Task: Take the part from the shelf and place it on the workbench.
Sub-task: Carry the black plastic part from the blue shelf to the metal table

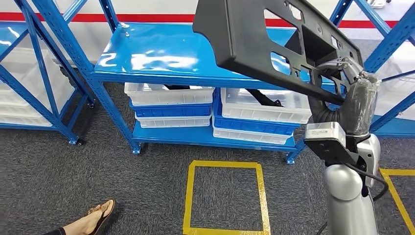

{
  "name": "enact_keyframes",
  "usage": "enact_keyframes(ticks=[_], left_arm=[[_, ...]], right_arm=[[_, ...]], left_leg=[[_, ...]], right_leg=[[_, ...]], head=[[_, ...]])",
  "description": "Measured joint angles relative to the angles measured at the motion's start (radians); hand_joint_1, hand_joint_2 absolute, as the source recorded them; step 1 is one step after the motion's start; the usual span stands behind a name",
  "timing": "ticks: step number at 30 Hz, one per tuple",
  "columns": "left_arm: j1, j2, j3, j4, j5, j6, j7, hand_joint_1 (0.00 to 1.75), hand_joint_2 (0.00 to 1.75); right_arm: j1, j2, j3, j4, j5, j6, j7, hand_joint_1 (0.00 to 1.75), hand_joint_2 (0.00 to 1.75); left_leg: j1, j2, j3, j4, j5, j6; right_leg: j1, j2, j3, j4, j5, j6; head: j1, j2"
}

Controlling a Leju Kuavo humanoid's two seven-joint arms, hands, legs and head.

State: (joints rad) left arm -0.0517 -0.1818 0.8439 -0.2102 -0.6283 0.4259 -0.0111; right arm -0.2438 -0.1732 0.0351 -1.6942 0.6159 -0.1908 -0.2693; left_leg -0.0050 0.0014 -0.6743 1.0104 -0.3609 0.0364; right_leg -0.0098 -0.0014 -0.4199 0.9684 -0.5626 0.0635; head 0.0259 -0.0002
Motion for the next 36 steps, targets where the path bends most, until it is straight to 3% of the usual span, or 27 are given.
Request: enact_keyframes(ticks=[2,3,4,6,7,8,9,10,12,14,15,17,18,20,22,24,25,26,27,29,31,33,34,35,36], left_arm=[[0.002,-0.004,0.008,0.000,0.008,0.008,0.000,0.00,1.75],[0.002,-0.005,0.013,0.000,0.010,0.012,0.000,0.00,1.75],[0.003,-0.007,0.018,0.000,0.013,0.014,0.000,0.00,1.75],[0.002,-0.010,0.025,0.000,0.015,0.016,0.000,0.00,1.75],[0.002,-0.011,0.028,0.000,0.016,0.016,0.000,0.00,1.75],[0.002,-0.012,0.029,0.000,0.016,0.016,0.000,0.00,1.75],[0.002,-0.012,0.030,0.000,0.016,0.016,0.000,0.00,1.75],[0.002,-0.013,0.030,0.000,0.017,0.016,0.000,0.00,1.75],[0.000,-0.013,0.034,0.000,0.018,0.018,0.000,0.00,1.75],[-0.002,-0.015,0.039,0.000,0.019,0.023,0.000,0.00,1.75],[-0.002,-0.016,0.041,0.000,0.020,0.027,0.000,0.00,1.75],[-0.003,-0.018,0.047,0.000,0.022,0.035,0.001,0.00,1.75],[-0.004,-0.020,0.050,0.000,0.023,0.039,0.001,0.00,1.75],[-0.005,-0.023,0.056,0.000,0.024,0.045,0.002,0.00,1.75],[-0.006,-0.026,0.059,0.000,0.024,0.048,0.002,0.00,1.75],[-0.007,-0.029,0.062,0.000,0.024,0.048,0.001,0.00,1.75],[-0.007,-0.030,0.063,0.000,0.023,0.047,0.000,0.00,1.75],[-0.007,-0.031,0.064,0.000,0.022,0.046,0.000,0.00,1.75],[-0.007,-0.031,0.064,0.001,0.021,0.045,-0.001,0.00,1.75],[-0.007,-0.031,0.065,0.001,0.019,0.043,-0.001,0.00,1.75],[-0.007,-0.031,0.065,0.001,0.019,0.043,-0.002,0.00,1.75],[-0.006,-0.031,0.066,0.001,0.017,0.043,-0.002,0.00,1.75],[-0.005,-0.031,0.066,0.001,0.016,0.044,-0.002,0.00,1.75],[-0.005,-0.030,0.067,0.001,0.014,0.044,-0.002,0.00,1.75],[-0.004,-0.030,0.068,0.001,0.013,0.045,-0.002,0.00,1.75]], right_arm=[[-0.019,0.006,0.013,0.021,-0.006,0.001,-0.001,1.75,1.75],[-0.032,0.009,0.021,0.033,-0.009,0.001,-0.001,1.75,1.75],[-0.047,0.011,0.028,0.045,-0.012,0.001,-0.001,1.75,1.75],[-0.074,0.016,0.040,0.062,-0.015,0.002,-0.001,1.75,1.75],[-0.084,0.017,0.043,0.069,-0.017,0.002,-0.001,1.75,1.75],[-0.091,0.019,0.047,0.076,-0.017,0.002,-0.001,1.75,1.75],[-0.095,0.020,0.049,0.082,-0.018,0.002,-0.001,1.75,1.75],[-0.099,0.020,0.051,0.087,-0.019,0.002,-0.001,1.75,1.75],[-0.108,0.021,0.055,0.095,-0.020,0.002,0.000,1.75,1.75],[-0.127,0.022,0.061,0.104,-0.021,0.003,0.000,1.75,1.75],[-0.139,0.024,0.066,0.110,-0.022,0.003,0.000,1.75,1.75],[-0.168,0.029,0.075,0.131,-0.024,0.007,0.000,1.75,1.75],[-0.183,0.030,0.080,0.144,-0.025,0.009,0.000,1.75,1.75],[-0.212,0.032,0.088,0.174,-0.028,0.013,0.000,1.75,1.75],[-0.232,0.033,0.094,0.197,-0.031,0.014,0.000,1.75,1.75],[-0.246,0.034,0.097,0.221,-0.039,0.012,-0.006,1.75,1.75],[-0.253,0.034,0.099,0.235,-0.045,0.009,-0.012,1.75,1.75],[-0.258,0.033,0.100,0.247,-0.052,0.005,-0.019,1.75,1.75],[-0.262,0.031,0.102,0.258,-0.058,0.001,-0.026,1.75,1.75],[-0.271,0.028,0.104,0.272,-0.067,-0.006,-0.036,1.75,1.75],[-0.276,0.025,0.106,0.280,-0.073,-0.010,-0.041,1.75,1.75],[-0.276,0.021,0.107,0.287,-0.081,-0.016,-0.047,1.75,1.75],[-0.275,0.019,0.107,0.290,-0.087,-0.021,-0.052,1.75,1.75],[-0.273,0.018,0.107,0.293,-0.092,-0.025,-0.058,1.75,1.75],[-0.270,0.017,0.107,0.294,-0.097,-0.030,-0.063,1.75,1.75]], left_leg=[[0.001,0.000,-0.007,-0.002,0.011,-0.010],[0.003,-0.001,-0.014,0.010,-0.008,-0.015],[0.006,-0.002,-0.024,0.039,-0.046,-0.021],[0.010,-0.004,-0.054,0.156,-0.154,-0.030],[0.011,-0.004,-0.068,0.225,-0.191,-0.034],[0.013,-0.004,-0.074,0.280,-0.204,-0.036],[0.014,-0.004,-0.065,0.302,-0.193,-0.038],[0.017,-0.004,-0.039,0.289,-0.167,-0.038],[0.020,-0.005,0.056,0.173,-0.131,-0.035],[0.017,-0.007,0.132,0.057,-0.141,-0.028],[0.012,-0.008,0.145,0.031,-0.149,-0.024],[0.008,-0.006,0.141,0.013,-0.141,-0.010],[0.008,-0.005,0.135,0.005,-0.133,-0.001],[0.010,-0.001,0.117,-0.006,-0.113,0.018],[0.009,0.001,0.099,-0.007,-0.098,0.026],[0.008,0.001,0.078,-0.006,-0.082,0.025],[0.009,0.001,0.066,-0.005,-0.072,0.024],[0.009,0.001,0.053,-0.004,-0.063,0.022],[0.011,0.001,0.041,-0.002,-0.054,0.018],[0.011,0.000,0.020,0.004,-0.038,0.007],[0.009,-0.001,0.007,0.006,-0.020,-0.005],[0.008,-0.001,0.002,0.001,-0.002,-0.014],[0.008,-0.001,-0.004,0.004,-0.008,-0.019],[0.010,-0.002,-0.012,0.022,-0.034,-0.024],[0.012,-0.002,-0.025,0.060,-0.077,-0.028]], right_leg=[[-0.004,0.000,-0.015,-0.004,0.008,-0.015],[-0.008,0.000,-0.026,-0.001,0.017,-0.026],[-0.013,-0.002,-0.036,-0.001,0.028,-0.038],[-0.013,-0.004,-0.057,0.000,0.052,-0.053],[-0.010,-0.005,-0.069,0.001,0.063,-0.055],[-0.009,-0.006,-0.083,0.004,0.073,-0.055],[-0.007,-0.006,-0.098,0.008,0.082,-0.052],[-0.007,-0.007,-0.113,0.014,0.088,-0.049],[-0.006,-0.008,-0.138,0.031,0.095,-0.042],[-0.004,-0.008,-0.155,0.043,0.104,-0.029],[-0.004,-0.009,-0.161,0.045,0.110,-0.020],[-0.006,-0.009,-0.173,0.047,0.120,-0.003],[-0.007,-0.008,-0.184,0.054,0.112,0.000],[-0.007,-0.007,-0.214,0.111,0.059,-0.007],[-0.007,-0.005,-0.242,0.202,-0.003,-0.017],[-0.007,-0.004,-0.258,0.293,-0.035,-0.012],[-0.009,-0.004,-0.255,0.319,-0.033,-0.003],[-0.011,-0.004,-0.237,0.312,-0.016,0.010],[-0.015,-0.004,-0.201,0.269,0.010,0.024],[-0.019,-0.003,-0.109,0.127,0.035,0.037],[-0.013,0.000,-0.053,0.031,0.025,0.029],[-0.010,0.001,-0.057,0.017,0.027,0.012],[-0.014,0.001,-0.064,0.018,0.035,0.002],[-0.018,-0.001,-0.074,0.019,0.045,-0.012],[-0.021,-0.002,-0.084,0.018,0.055,-0.026]], head=[[-0.001,0.000],[-0.002,0.000],[-0.003,0.000],[-0.004,0.000],[-0.004,0.000],[-0.004,0.000],[-0.005,0.000],[-0.005,0.000],[-0.005,0.000],[-0.003,0.000],[-0.003,0.000],[-0.002,0.000],[-0.002,0.000],[0.001,0.000],[0.002,0.000],[0.002,0.000],[0.002,0.000],[0.002,0.000],[0.002,0.000],[0.003,0.000],[0.002,0.000],[0.001,0.000],[0.000,0.000],[-0.001,0.000],[-0.002,0.000]])
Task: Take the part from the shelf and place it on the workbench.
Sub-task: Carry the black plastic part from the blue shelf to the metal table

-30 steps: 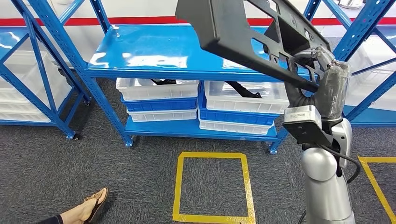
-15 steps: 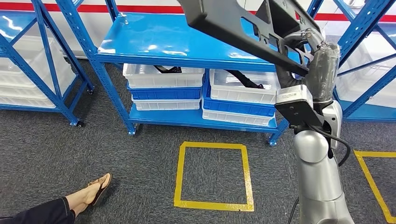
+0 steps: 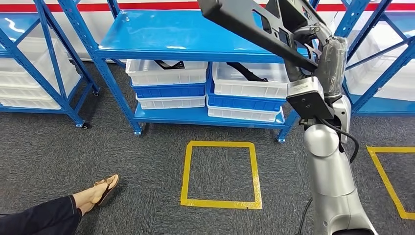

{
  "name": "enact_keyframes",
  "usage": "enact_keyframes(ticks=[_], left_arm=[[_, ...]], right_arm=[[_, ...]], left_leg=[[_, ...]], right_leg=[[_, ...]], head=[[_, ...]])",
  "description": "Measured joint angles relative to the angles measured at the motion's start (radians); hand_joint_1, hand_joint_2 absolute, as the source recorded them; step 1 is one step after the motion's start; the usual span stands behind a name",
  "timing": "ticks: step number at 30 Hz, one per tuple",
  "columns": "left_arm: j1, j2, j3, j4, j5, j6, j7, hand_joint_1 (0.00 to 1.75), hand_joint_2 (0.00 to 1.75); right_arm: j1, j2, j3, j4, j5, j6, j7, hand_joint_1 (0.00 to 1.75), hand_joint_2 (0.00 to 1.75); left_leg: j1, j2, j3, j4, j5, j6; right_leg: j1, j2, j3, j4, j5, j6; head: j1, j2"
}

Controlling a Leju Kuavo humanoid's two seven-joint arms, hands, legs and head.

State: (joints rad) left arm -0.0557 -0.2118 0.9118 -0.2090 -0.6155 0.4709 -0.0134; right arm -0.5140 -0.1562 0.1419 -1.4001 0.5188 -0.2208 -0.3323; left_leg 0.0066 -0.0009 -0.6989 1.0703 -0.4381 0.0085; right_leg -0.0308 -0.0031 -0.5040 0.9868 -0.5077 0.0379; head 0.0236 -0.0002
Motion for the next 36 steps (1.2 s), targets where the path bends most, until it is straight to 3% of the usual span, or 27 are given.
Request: enact_keyframes(ticks=[2,3,4,5,6,8,10,11,13,14,15,17,18,19,20,21,22,23,25,26,28,29,31,33,34,35,36], left_arm=[[0.000,0.000,0.001,0.000,-0.003,0.003,-0.001,0.00,1.75],[0.001,0.000,0.001,0.000,-0.004,0.004,-0.002,0.00,1.75],[0.001,0.000,0.001,0.000,-0.005,0.005,-0.003,0.00,1.75],[0.001,0.000,0.002,0.000,-0.006,0.006,-0.005,0.00,1.75],[0.000,0.000,0.002,0.000,-0.007,0.006,-0.006,0.00,1.75],[-0.001,0.000,0.002,0.000,-0.009,0.007,-0.008,0.00,1.75],[-0.003,0.000,0.002,0.000,-0.010,0.007,-0.009,0.00,1.75],[-0.004,0.000,0.002,0.000,-0.010,0.007,-0.009,0.00,1.75],[-0.003,0.000,0.002,0.000,-0.010,0.007,-0.010,0.00,1.75],[-0.004,0.000,0.002,0.001,-0.010,0.007,-0.010,0.00,1.75],[-0.004,0.000,0.003,0.001,-0.010,0.007,-0.010,0.00,1.75],[-0.005,0.000,0.003,0.001,-0.012,0.007,-0.012,0.00,1.75],[-0.005,0.001,0.003,0.001,-0.016,0.007,-0.014,0.00,1.75],[-0.005,0.001,0.003,0.001,-0.021,0.006,-0.016,0.00,1.75],[-0.005,0.002,0.003,0.001,-0.026,0.004,-0.018,0.00,1.75],[-0.004,0.003,0.003,0.001,-0.033,0.002,-0.019,0.00,1.75],[-0.004,0.004,0.003,0.001,-0.038,0.000,-0.019,0.00,1.75],[-0.003,0.006,0.003,0.001,-0.044,-0.002,-0.020,0.00,1.75],[-0.003,0.009,0.002,0.001,-0.056,-0.004,-0.020,0.00,1.75],[-0.002,0.011,0.002,0.000,-0.061,-0.004,-0.020,0.00,1.75],[0.000,0.016,0.001,0.000,-0.072,-0.004,-0.020,0.00,1.75],[0.001,0.018,0.000,0.000,-0.077,-0.005,-0.021,0.00,1.75],[0.004,0.022,0.000,0.000,-0.083,-0.007,-0.023,0.00,1.75],[0.004,0.025,0.000,0.000,-0.081,-0.010,-0.032,0.00,1.75],[0.004,0.025,0.000,0.000,-0.079,-0.011,-0.039,0.00,1.75],[0.004,0.026,0.000,0.000,-0.076,-0.011,-0.046,0.00,1.75],[0.004,0.026,0.000,0.000,-0.073,-0.011,-0.054,0.00,1.75]], right_arm=[[0.011,-0.003,0.000,0.000,-0.008,-0.011,-0.009,1.75,1.75],[0.019,-0.005,0.000,0.000,-0.012,-0.018,-0.013,1.75,1.75],[0.029,-0.007,-0.001,0.000,-0.015,-0.025,-0.017,1.75,1.75],[0.040,-0.008,-0.002,0.000,-0.017,-0.032,-0.019,1.75,1.75],[0.049,-0.009,-0.003,-0.001,-0.019,-0.037,-0.022,1.75,1.75],[0.060,-0.012,-0.008,-0.002,-0.020,-0.042,-0.025,1.75,1.75],[0.065,-0.014,-0.013,-0.005,-0.021,-0.044,-0.027,1.75,1.75],[0.067,-0.015,-0.015,-0.006,-0.021,-0.044,-0.027,1.75,1.75],[0.073,-0.018,-0.016,-0.007,-0.021,-0.044,-0.027,1.75,1.75],[0.076,-0.020,-0.017,-0.008,-0.021,-0.045,-0.027,1.75,1.75],[0.078,-0.022,-0.018,-0.008,-0.021,-0.045,-0.027,1.75,1.75],[0.087,-0.025,-0.021,-0.010,-0.021,-0.051,-0.026,1.75,1.75],[0.097,-0.025,-0.025,-0.013,-0.019,-0.057,-0.024,1.75,1.75],[0.111,-0.025,-0.031,-0.019,-0.017,-0.064,-0.022,1.75,1.75],[0.129,-0.024,-0.039,-0.028,-0.013,-0.072,-0.019,1.75,1.75],[0.149,-0.023,-0.048,-0.040,-0.007,-0.078,-0.016,1.75,1.75],[0.167,-0.021,-0.058,-0.056,-0.002,-0.082,-0.013,1.75,1.75],[0.184,-0.019,-0.068,-0.074,0.005,-0.085,-0.010,1.75,1.75],[0.213,-0.012,-0.087,-0.114,0.020,-0.085,-0.002,1.75,1.75],[0.226,-0.009,-0.097,-0.133,0.029,-0.085,0.004,1.75,1.75],[0.251,-0.003,-0.118,-0.164,0.046,-0.085,0.020,1.75,1.75],[0.261,0.000,-0.128,-0.178,0.051,-0.085,0.027,1.75,1.75],[0.280,0.004,-0.148,-0.205,0.054,-0.082,0.037,1.75,1.75],[0.290,0.005,-0.166,-0.224,0.048,-0.074,0.041,1.75,1.75],[0.292,0.004,-0.174,-0.228,0.043,-0.069,0.040,1.75,1.75],[0.292,0.004,-0.180,-0.229,0.037,-0.064,0.039,1.75,1.75],[0.291,0.002,-0.185,-0.229,0.033,-0.059,0.036,1.75,1.75]], left_leg=[[0.003,-0.001,-0.029,0.129,-0.103,-0.005],[0.004,-0.001,-0.039,0.195,-0.130,-0.007],[0.004,-0.001,-0.039,0.239,-0.134,-0.007],[0.004,-0.001,-0.023,0.250,-0.116,-0.005],[0.004,-0.001,0.010,0.223,-0.088,-0.002],[0.003,-0.004,0.112,0.090,-0.060,0.008],[-0.002,-0.008,0.182,-0.020,-0.074,0.015],[-0.006,-0.009,0.191,-0.041,-0.079,0.018],[-0.010,-0.006,0.184,-0.057,-0.068,0.031],[-0.009,-0.003,0.176,-0.065,-0.057,0.040],[-0.006,-0.001,0.166,-0.072,-0.045,0.048],[-0.006,0.003,0.138,-0.076,-0.019,0.058],[-0.006,0.004,0.123,-0.076,-0.007,0.058],[-0.006,0.004,0.108,-0.076,0.004,0.058],[-0.006,0.004,0.093,-0.075,0.016,0.056],[-0.005,0.004,0.078,-0.074,0.028,0.054],[-0.004,0.004,0.063,-0.072,0.039,0.050],[-0.005,0.003,0.050,-0.068,0.050,0.045],[-0.008,0.003,0.033,-0.062,0.069,0.033],[-0.010,0.002,0.029,-0.062,0.079,0.028],[-0.009,0.001,0.023,-0.062,0.092,0.018],[-0.007,0.000,0.016,-0.052,0.074,0.013],[-0.002,-0.002,-0.006,0.019,-0.020,0.002],[0.002,-0.002,-0.028,0.151,-0.122,-0.005],[0.004,-0.002,-0.031,0.210,-0.138,-0.008],[0.006,-0.002,-0.025,0.245,-0.130,-0.010],[0.009,-0.002,-0.004,0.247,-0.104,-0.012]], right_leg=[[0.004,-0.001,-0.020,0.002,0.019,-0.018],[0.008,-0.002,-0.031,0.002,0.029,-0.021],[0.011,-0.003,-0.043,0.004,0.037,-0.021],[0.013,-0.003,-0.054,0.006,0.045,-0.020],[0.015,-0.002,-0.065,0.010,0.052,-0.018],[0.017,-0.001,-0.084,0.020,0.062,-0.011],[0.019,-0.001,-0.095,0.026,0.074,0.003],[0.019,-0.002,-0.099,0.025,0.081,0.011],[0.016,-0.002,-0.110,0.027,0.090,0.026],[0.017,-0.001,-0.122,0.041,0.074,0.026],[0.018,0.000,-0.138,0.072,0.043,0.023],[0.019,0.002,-0.172,0.184,-0.046,0.011],[0.018,0.002,-0.181,0.248,-0.076,0.012],[0.017,0.002,-0.183,0.297,-0.086,0.020],[0.015,0.002,-0.172,0.317,-0.073,0.032],[0.013,0.002,-0.146,0.304,-0.048,0.046],[0.010,0.002,-0.105,0.256,-0.022,0.057],[0.008,0.002,-0.045,0.178,-0.012,0.061],[0.012,0.004,0.052,0.029,-0.032,0.047],[0.016,0.004,0.076,-0.012,-0.046,0.037],[0.014,0.004,0.063,-0.017,-0.041,0.019],[0.010,0.003,0.053,-0.014,-0.032,0.008],[0.003,0.000,0.030,-0.012,-0.007,-0.017],[0.007,-0.002,0.003,-0.009,0.019,-0.027],[0.009,-0.002,-0.014,-0.006,0.031,-0.026],[0.010,-0.002,-0.031,-0.001,0.041,-0.024],[0.009,-0.002,-0.049,0.005,0.050,-0.020]], head=[[-0.002,0.000],[-0.002,0.000],[-0.002,0.000],[-0.002,0.000],[-0.002,0.000],[-0.002,0.000],[-0.001,0.000],[0.000,0.000],[0.000,0.000],[0.000,0.000],[0.002,0.000],[0.006,0.000],[0.006,0.000],[0.006,0.000],[0.006,0.000],[0.006,0.000],[0.006,0.000],[0.007,0.000],[0.007,0.000],[0.007,0.000],[0.005,0.000],[0.004,0.000],[0.002,0.000],[0.000,0.000],[0.000,0.000],[0.000,0.000],[0.000,0.000]])
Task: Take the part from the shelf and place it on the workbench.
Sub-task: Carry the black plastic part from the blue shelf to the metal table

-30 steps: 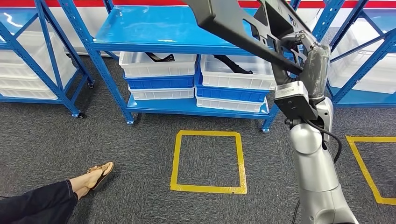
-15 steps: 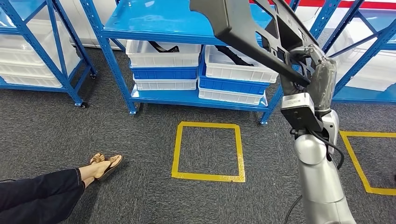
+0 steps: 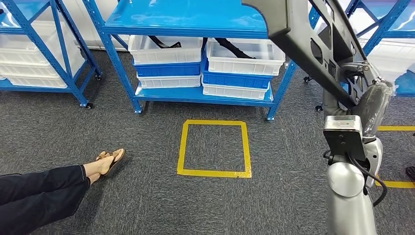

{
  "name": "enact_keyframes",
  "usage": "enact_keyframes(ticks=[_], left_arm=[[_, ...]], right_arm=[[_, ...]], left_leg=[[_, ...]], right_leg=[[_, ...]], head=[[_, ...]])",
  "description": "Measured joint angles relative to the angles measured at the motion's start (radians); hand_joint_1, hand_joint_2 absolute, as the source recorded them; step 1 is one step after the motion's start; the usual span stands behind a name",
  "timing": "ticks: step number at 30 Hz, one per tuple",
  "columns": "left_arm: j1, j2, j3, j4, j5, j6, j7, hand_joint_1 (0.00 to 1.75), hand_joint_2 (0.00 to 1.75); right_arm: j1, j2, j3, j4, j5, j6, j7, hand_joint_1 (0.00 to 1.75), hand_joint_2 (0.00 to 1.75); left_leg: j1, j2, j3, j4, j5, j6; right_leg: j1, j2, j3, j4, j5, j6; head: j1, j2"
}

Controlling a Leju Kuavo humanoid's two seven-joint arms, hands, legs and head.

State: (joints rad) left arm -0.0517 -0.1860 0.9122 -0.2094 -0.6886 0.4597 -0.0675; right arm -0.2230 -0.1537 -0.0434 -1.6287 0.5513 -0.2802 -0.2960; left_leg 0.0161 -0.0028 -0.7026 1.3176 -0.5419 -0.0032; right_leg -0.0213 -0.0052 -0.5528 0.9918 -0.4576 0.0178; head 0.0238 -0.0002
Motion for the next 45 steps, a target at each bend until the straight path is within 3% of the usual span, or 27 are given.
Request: enact_keyframes(ticks=[2,4,5,7,8,10,12,13,14,15,17,19,21,23,24,27,28,29,31,32,34,36,39,41,43,44,45], left_arm=[[-0.002,-0.001,0.000,0.000,0.005,0.000,-0.014,0.00,1.75],[-0.005,-0.004,0.000,0.000,0.007,0.000,-0.022,0.00,1.75],[-0.006,-0.005,0.000,0.000,0.007,0.000,-0.024,0.00,1.75],[-0.006,-0.007,0.000,0.001,0.007,0.001,-0.025,0.00,1.75],[-0.005,-0.008,0.000,0.001,0.006,0.004,-0.025,0.00,1.75],[-0.004,-0.008,0.001,0.001,0.006,0.012,-0.024,0.00,1.75],[-0.004,-0.007,0.001,0.001,0.006,0.022,-0.024,0.00,1.75],[-0.004,-0.007,0.001,0.001,0.006,0.026,-0.024,0.00,1.75],[-0.004,-0.008,0.001,0.001,0.007,0.029,-0.024,0.00,1.75],[-0.004,-0.008,0.001,0.001,0.007,0.032,-0.024,0.00,1.75],[-0.004,-0.010,0.001,0.001,0.008,0.034,-0.024,0.00,1.75],[-0.005,-0.012,0.002,0.001,0.008,0.035,-0.024,0.00,1.75],[-0.004,-0.014,0.002,0.001,0.008,0.036,-0.024,0.00,1.75],[-0.002,-0.014,0.002,0.001,0.009,0.038,-0.025,0.00,1.75],[-0.001,-0.014,0.003,0.001,0.011,0.040,-0.025,0.00,1.75],[0.000,-0.015,0.004,0.001,0.017,0.044,-0.032,0.00,1.75],[0.000,-0.015,0.004,0.001,0.017,0.043,-0.036,0.00,1.75],[-0.001,-0.015,0.004,0.001,0.018,0.041,-0.040,0.00,1.75],[-0.001,-0.015,0.005,0.001,0.022,0.037,-0.049,0.00,1.75],[-0.002,-0.015,0.005,0.001,0.024,0.035,-0.054,0.00,1.75],[-0.004,-0.017,0.008,0.001,0.028,0.034,-0.062,0.00,1.75],[-0.009,-0.019,0.012,0.001,0.030,0.037,-0.066,0.00,1.75],[-0.013,-0.021,0.020,0.001,0.034,0.043,-0.069,0.00,1.75],[-0.015,-0.023,0.025,0.001,0.041,0.048,-0.069,0.00,1.75],[-0.016,-0.024,0.033,0.001,0.049,0.052,-0.069,0.00,1.75],[-0.016,-0.025,0.037,0.001,0.053,0.054,-0.069,0.00,1.75],[-0.017,-0.025,0.041,0.001,0.056,0.054,-0.069,0.00,1.75]], right_arm=[[-0.005,-0.003,-0.008,0.000,-0.008,0.006,-0.007,1.75,1.75],[-0.015,-0.005,-0.012,0.001,-0.013,0.008,-0.011,1.75,1.75],[-0.019,-0.006,-0.013,0.002,-0.015,0.008,-0.012,1.75,1.75],[-0.023,-0.007,-0.013,0.006,-0.016,0.009,-0.014,1.75,1.75],[-0.023,-0.008,-0.013,0.009,-0.017,0.009,-0.015,1.75,1.75],[-0.022,-0.011,-0.013,0.016,-0.020,0.009,-0.018,1.75,1.75],[-0.023,-0.015,-0.013,0.024,-0.026,0.008,-0.021,1.75,1.75],[-0.023,-0.016,-0.013,0.027,-0.030,0.008,-0.023,1.75,1.75],[-0.024,-0.018,-0.013,0.032,-0.034,0.008,-0.024,1.75,1.75],[-0.024,-0.018,-0.013,0.035,-0.036,0.008,-0.026,1.75,1.75],[-0.028,-0.019,-0.013,0.041,-0.037,0.008,-0.027,1.75,1.75],[-0.036,-0.020,-0.012,0.044,-0.037,0.008,-0.027,1.75,1.75],[-0.044,-0.022,-0.012,0.045,-0.037,0.008,-0.028,1.75,1.75],[-0.049,-0.022,-0.011,0.048,-0.037,0.008,-0.028,1.75,1.75],[-0.052,-0.021,-0.010,0.050,-0.037,0.008,-0.028,1.75,1.75],[-0.068,-0.018,-0.008,0.058,-0.037,0.010,-0.028,1.75,1.75],[-0.074,-0.017,-0.007,0.061,-0.037,0.010,-0.028,1.75,1.75],[-0.079,-0.017,-0.006,0.065,-0.037,0.011,-0.028,1.75,1.75],[-0.085,-0.017,-0.005,0.073,-0.037,0.013,-0.028,1.75,1.75],[-0.089,-0.017,-0.005,0.077,-0.036,0.014,-0.028,1.75,1.75],[-0.106,-0.016,-0.004,0.087,-0.033,0.014,-0.028,1.75,1.75],[-0.133,-0.015,0.000,0.102,-0.027,0.014,-0.028,1.75,1.75],[-0.170,-0.012,0.012,0.136,-0.018,0.014,-0.028,1.75,1.75],[-0.193,-0.011,0.020,0.161,-0.007,0.014,-0.028,1.75,1.75],[-0.219,-0.009,0.033,0.192,0.010,0.011,-0.028,1.75,1.75],[-0.231,-0.006,0.042,0.209,0.021,0.007,-0.028,1.75,1.75],[-0.241,-0.003,0.051,0.226,0.029,0.003,-0.029,1.75,1.75]], left_leg=[[0.008,-0.001,0.089,-0.095,0.037,-0.003],[0.007,-0.006,0.182,-0.230,0.014,-0.001],[0.003,-0.008,0.203,-0.271,-0.003,0.003],[-0.005,-0.008,0.194,-0.291,0.002,0.022],[-0.008,-0.006,0.181,-0.293,0.015,0.034],[-0.008,0.000,0.151,-0.297,0.045,0.057],[-0.012,0.003,0.118,-0.297,0.073,0.066],[-0.014,0.004,0.100,-0.296,0.088,0.067],[-0.016,0.005,0.081,-0.296,0.102,0.067],[-0.018,0.006,0.063,-0.295,0.117,0.066],[-0.019,0.006,0.030,-0.294,0.145,0.061],[-0.021,0.005,0.013,-0.293,0.171,0.052],[-0.022,0.005,0.010,-0.300,0.193,0.041],[-0.018,0.004,0.006,-0.305,0.201,0.028],[-0.016,0.003,-0.001,-0.293,0.177,0.022],[-0.009,0.000,-0.041,-0.147,0.029,0.007],[-0.006,0.000,-0.054,-0.081,0.002,0.002],[-0.002,0.000,-0.060,-0.030,0.000,-0.003],[0.007,0.000,-0.022,-0.027,0.046,-0.011],[0.012,0.000,0.025,-0.081,0.067,-0.014],[0.015,-0.002,0.119,-0.214,0.066,-0.020],[0.011,-0.007,0.149,-0.277,0.043,-0.013],[0.007,-0.005,0.135,-0.291,0.050,0.022],[0.006,-0.003,0.124,-0.295,0.064,0.041],[0.000,-0.003,0.109,-0.295,0.075,0.050],[-0.002,-0.005,0.102,-0.295,0.080,0.052],[-0.005,-0.008,0.097,-0.295,0.085,0.052]], right_leg=[[-0.001,0.000,-0.033,0.018,0.015,0.009],[0.002,0.000,-0.056,0.033,0.027,0.024],[0.003,0.000,-0.064,0.036,0.036,0.032],[0.001,-0.001,-0.077,0.034,0.055,0.050],[-0.001,-0.001,-0.088,0.039,0.049,0.053],[-0.003,0.001,-0.116,0.092,-0.015,0.045],[-0.004,0.001,-0.143,0.206,-0.103,0.036],[-0.004,0.002,-0.148,0.265,-0.125,0.041],[-0.004,0.002,-0.143,0.306,-0.124,0.050],[-0.004,0.002,-0.125,0.320,-0.104,0.062],[-0.003,0.002,-0.035,0.236,-0.061,0.076],[0.005,0.002,0.089,0.067,-0.087,0.059],[0.016,0.002,0.142,-0.027,-0.123,0.036],[0.010,0.002,0.128,-0.032,-0.110,0.017],[0.005,0.001,0.118,-0.032,-0.099,0.005],[-0.002,0.000,0.085,-0.033,-0.063,-0.016],[-0.002,0.000,0.074,-0.032,-0.052,-0.014],[-0.002,0.000,0.064,-0.031,-0.042,-0.011],[-0.005,0.000,0.042,-0.024,-0.028,-0.001],[-0.008,-0.001,0.032,-0.018,-0.024,0.004],[-0.008,-0.001,0.011,0.002,-0.021,0.014],[-0.004,-0.001,-0.007,0.014,-0.016,0.030],[-0.006,0.000,-0.033,0.031,-0.015,0.049],[-0.007,0.001,-0.076,0.119,-0.065,0.040],[-0.006,0.001,-0.132,0.257,-0.126,0.032],[-0.006,0.001,-0.146,0.301,-0.142,0.033],[-0.005,0.001,-0.139,0.304,-0.142,0.037]], head=[[0.000,0.000],[0.001,0.000],[0.003,0.000],[0.005,0.000],[0.004,0.000],[0.006,0.000],[0.009,0.000],[0.009,0.000],[0.009,0.000],[0.009,0.000],[0.009,0.000],[0.008,0.000],[0.008,0.000],[0.007,0.000],[0.006,0.000],[0.002,0.000],[0.001,0.000],[0.001,0.000],[0.001,0.000],[0.001,0.000],[0.001,0.000],[0.002,0.000],[0.005,0.000],[0.008,0.000],[0.010,0.000],[0.011,0.000],[0.010,0.000]])
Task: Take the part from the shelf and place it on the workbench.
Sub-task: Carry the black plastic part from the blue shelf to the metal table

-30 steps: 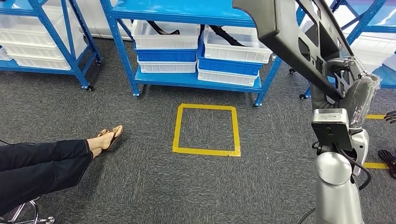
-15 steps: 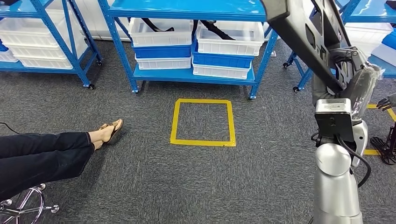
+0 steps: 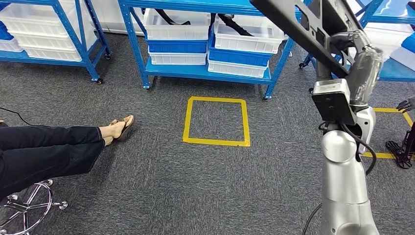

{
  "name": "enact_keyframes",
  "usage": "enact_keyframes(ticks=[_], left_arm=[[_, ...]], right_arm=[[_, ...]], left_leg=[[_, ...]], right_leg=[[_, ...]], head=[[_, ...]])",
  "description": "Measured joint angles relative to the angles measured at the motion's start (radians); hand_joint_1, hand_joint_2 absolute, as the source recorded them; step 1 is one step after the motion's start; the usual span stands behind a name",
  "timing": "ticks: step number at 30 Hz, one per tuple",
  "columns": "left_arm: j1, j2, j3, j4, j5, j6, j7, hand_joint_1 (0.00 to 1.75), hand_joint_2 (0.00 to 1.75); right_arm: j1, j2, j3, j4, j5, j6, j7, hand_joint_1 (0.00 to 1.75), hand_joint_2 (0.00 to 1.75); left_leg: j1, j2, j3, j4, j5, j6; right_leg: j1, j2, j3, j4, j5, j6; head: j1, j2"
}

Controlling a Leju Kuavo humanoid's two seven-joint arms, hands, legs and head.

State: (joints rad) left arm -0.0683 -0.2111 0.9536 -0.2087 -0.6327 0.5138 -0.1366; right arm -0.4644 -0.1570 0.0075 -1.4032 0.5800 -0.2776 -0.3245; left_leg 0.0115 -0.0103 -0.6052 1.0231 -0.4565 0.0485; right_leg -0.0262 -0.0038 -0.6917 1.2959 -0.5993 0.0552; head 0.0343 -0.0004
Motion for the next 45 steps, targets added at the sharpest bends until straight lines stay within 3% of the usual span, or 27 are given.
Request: enact_keyframes(ticks=[2,4,6,7,8,10,13,14,15,16,18,20,21,23,25,28,30,31,32,34,36,38,40,41,43,45], left_arm=[[-0.001,-0.001,0.006,0.000,0.004,0.001,0.000,0.00,1.75],[-0.002,-0.004,0.010,0.000,0.005,0.001,-0.001,0.00,1.75],[-0.001,-0.006,0.013,0.000,0.006,0.002,-0.001,0.00,1.75],[-0.001,-0.007,0.015,0.000,0.006,0.002,-0.001,0.00,1.75],[0.000,-0.008,0.017,0.000,0.006,0.002,-0.001,0.00,1.75],[0.000,-0.009,0.019,0.000,0.006,0.003,-0.001,0.00,1.75],[-0.001,-0.008,0.020,0.000,0.006,0.004,-0.002,0.00,1.75],[0.000,-0.008,0.020,0.000,0.006,0.004,-0.001,0.00,1.75],[0.001,-0.008,0.021,0.000,0.006,0.004,-0.001,0.00,1.75],[0.001,-0.008,0.021,0.000,0.006,0.005,-0.001,0.00,1.75],[0.001,-0.007,0.023,0.000,0.006,0.006,-0.001,0.00,1.75],[-0.001,-0.007,0.026,0.000,0.007,0.007,-0.001,0.00,1.75],[-0.001,-0.007,0.027,0.000,0.008,0.008,-0.001,0.00,1.75],[-0.001,-0.006,0.030,0.000,0.011,0.010,-0.001,0.00,1.75],[-0.002,-0.006,0.034,0.000,0.015,0.014,-0.002,0.00,1.75],[-0.003,-0.004,0.044,0.000,0.045,0.006,-0.026,0.00,1.75],[-0.003,0.002,0.059,-0.001,0.068,-0.015,-0.040,0.00,1.75],[-0.004,0.007,0.065,-0.001,0.074,-0.025,-0.042,0.00,1.75],[-0.004,0.012,0.070,-0.002,0.076,-0.032,-0.042,0.00,1.75],[-0.003,0.019,0.077,-0.002,0.076,-0.038,-0.042,0.00,1.75],[-0.003,0.023,0.084,-0.003,0.076,-0.039,-0.042,0.00,1.75],[-0.001,0.026,0.089,-0.004,0.076,-0.038,-0.042,0.00,1.75],[0.000,0.029,0.092,-0.004,0.075,-0.036,-0.042,0.00,1.75],[-0.001,0.031,0.093,-0.004,0.074,-0.036,-0.042,0.00,1.75],[-0.002,0.033,0.094,-0.004,0.073,-0.036,-0.042,0.00,1.75],[-0.002,0.033,0.094,-0.004,0.073,-0.033,-0.042,0.00,1.75]], right_arm=[[-0.019,0.006,0.015,0.027,0.011,-0.007,0.000,1.75,1.75],[-0.041,0.009,0.024,0.043,0.015,-0.010,-0.001,1.75,1.75],[-0.057,0.012,0.031,0.055,0.015,-0.014,-0.001,1.75,1.75],[-0.062,0.013,0.035,0.061,0.015,-0.015,-0.001,1.75,1.75],[-0.064,0.015,0.038,0.066,0.015,-0.016,-0.001,1.75,1.75],[-0.068,0.020,0.043,0.074,0.015,-0.017,-0.001,1.75,1.75],[-0.070,0.027,0.046,0.082,0.016,-0.019,-0.001,1.75,1.75],[-0.070,0.028,0.046,0.086,0.017,-0.019,-0.001,1.75,1.75],[-0.070,0.029,0.046,0.089,0.019,-0.020,-0.001,1.75,1.75],[-0.071,0.031,0.047,0.092,0.021,-0.022,-0.001,1.75,1.75],[-0.075,0.035,0.050,0.097,0.027,-0.024,-0.001,1.75,1.75],[-0.086,0.038,0.056,0.101,0.030,-0.025,-0.001,1.75,1.75],[-0.092,0.040,0.060,0.104,0.030,-0.026,-0.001,1.75,1.75],[-0.103,0.044,0.068,0.113,0.034,-0.027,-0.001,1.75,1.75],[-0.113,0.047,0.075,0.124,0.042,-0.028,-0.002,1.75,1.75],[-0.127,0.047,0.083,0.149,0.047,-0.034,-0.003,1.75,1.75],[-0.132,0.048,0.090,0.170,0.047,-0.038,-0.005,1.75,1.75],[-0.135,0.049,0.094,0.180,0.047,-0.040,-0.006,1.75,1.75],[-0.138,0.049,0.097,0.187,0.048,-0.041,-0.006,1.75,1.75],[-0.151,0.050,0.101,0.197,0.048,-0.044,-0.006,1.75,1.75],[-0.161,0.050,0.104,0.206,0.047,-0.045,-0.006,1.75,1.75],[-0.166,0.052,0.106,0.215,0.046,-0.045,-0.006,1.75,1.75],[-0.172,0.056,0.108,0.223,0.044,-0.045,-0.008,1.75,1.75],[-0.175,0.058,0.109,0.226,0.043,-0.046,-0.009,1.75,1.75],[-0.179,0.059,0.109,0.234,0.041,-0.047,-0.012,1.75,1.75],[-0.178,0.059,0.110,0.243,0.039,-0.048,-0.015,1.75,1.75]], left_leg=[[-0.002,-0.009,-0.006,0.000,0.009,-0.003],[-0.004,-0.020,-0.012,0.001,0.018,-0.010],[-0.005,-0.028,-0.019,0.000,0.027,-0.022],[-0.006,-0.032,-0.021,-0.002,0.033,-0.029],[-0.004,-0.033,-0.025,0.000,0.034,-0.034],[-0.003,-0.021,-0.043,0.034,0.008,-0.043],[0.000,-0.003,-0.123,0.216,-0.092,-0.057],[0.001,-0.001,-0.145,0.269,-0.110,-0.061],[0.003,0.002,-0.149,0.287,-0.110,-0.064],[0.005,0.006,-0.133,0.265,-0.092,-0.067],[0.011,0.032,-0.059,0.135,-0.034,-0.070],[0.008,0.058,-0.011,0.036,-0.005,-0.062],[0.004,0.064,-0.007,0.020,-0.005,-0.055],[-0.002,0.049,-0.012,0.016,0.000,-0.037],[-0.002,0.032,-0.015,0.008,0.009,-0.020],[-0.001,0.006,-0.022,0.004,0.019,-0.004],[-0.002,-0.014,-0.026,0.004,0.022,-0.002],[-0.002,-0.025,-0.026,0.004,0.024,-0.002],[-0.002,-0.035,-0.026,0.004,0.025,-0.004],[-0.003,-0.055,-0.028,0.005,0.030,-0.011],[-0.004,-0.069,-0.035,0.005,0.037,-0.023],[-0.003,-0.081,-0.040,0.001,0.045,-0.036],[-0.003,-0.065,-0.052,0.016,0.032,-0.047],[-0.003,-0.046,-0.069,0.051,0.009,-0.051],[-0.002,-0.007,-0.123,0.176,-0.059,-0.058],[0.000,0.003,-0.164,0.279,-0.095,-0.062]], right_leg=[[0.001,0.005,0.072,-0.109,0.037,0.009],[0.007,0.020,0.152,-0.250,0.071,0.006],[0.017,0.024,0.177,-0.299,0.081,-0.006],[0.021,0.019,0.176,-0.298,0.087,-0.011],[0.015,0.014,0.175,-0.299,0.093,-0.018],[0.004,0.005,0.173,-0.304,0.104,-0.031],[0.002,-0.015,0.165,-0.305,0.111,-0.044],[0.003,-0.023,0.163,-0.305,0.111,-0.044],[0.003,-0.030,0.162,-0.304,0.111,-0.044],[0.003,-0.038,0.162,-0.303,0.111,-0.044],[0.003,-0.050,0.162,-0.297,0.109,-0.040],[0.011,-0.060,0.156,-0.286,0.103,-0.029],[0.015,-0.065,0.153,-0.284,0.102,-0.024],[0.018,-0.079,0.149,-0.284,0.102,-0.014],[0.015,-0.064,0.134,-0.257,0.081,-0.010],[0.011,-0.011,0.054,-0.083,0.002,-0.019],[0.011,-0.001,0.014,0.005,-0.021,-0.015],[0.010,0.000,0.020,-0.007,-0.010,-0.009],[0.009,0.003,0.046,-0.059,0.015,-0.001],[0.005,0.029,0.115,-0.204,0.068,0.008],[0.007,0.047,0.150,-0.277,0.090,0.001],[0.011,0.037,0.151,-0.280,0.096,-0.013],[0.005,0.022,0.151,-0.285,0.105,-0.027],[0.002,0.014,0.151,-0.288,0.108,-0.036],[0.003,-0.003,0.150,-0.289,0.110,-0.044],[0.007,-0.023,0.148,-0.288,0.110,-0.046]], head=[[0.000,0.000],[0.000,0.000],[0.000,0.000],[-0.001,0.000],[-0.001,0.000],[-0.003,0.000],[-0.005,0.000],[-0.005,0.000],[-0.005,0.000],[-0.005,0.000],[-0.005,0.000],[-0.006,0.000],[-0.006,0.000],[-0.005,0.000],[-0.004,0.000],[-0.003,0.000],[-0.003,0.000],[-0.003,0.000],[-0.003,0.000],[-0.003,0.000],[-0.004,0.000],[-0.004,0.000],[-0.005,0.000],[-0.007,0.000],[-0.009,0.000],[-0.009,0.000]])
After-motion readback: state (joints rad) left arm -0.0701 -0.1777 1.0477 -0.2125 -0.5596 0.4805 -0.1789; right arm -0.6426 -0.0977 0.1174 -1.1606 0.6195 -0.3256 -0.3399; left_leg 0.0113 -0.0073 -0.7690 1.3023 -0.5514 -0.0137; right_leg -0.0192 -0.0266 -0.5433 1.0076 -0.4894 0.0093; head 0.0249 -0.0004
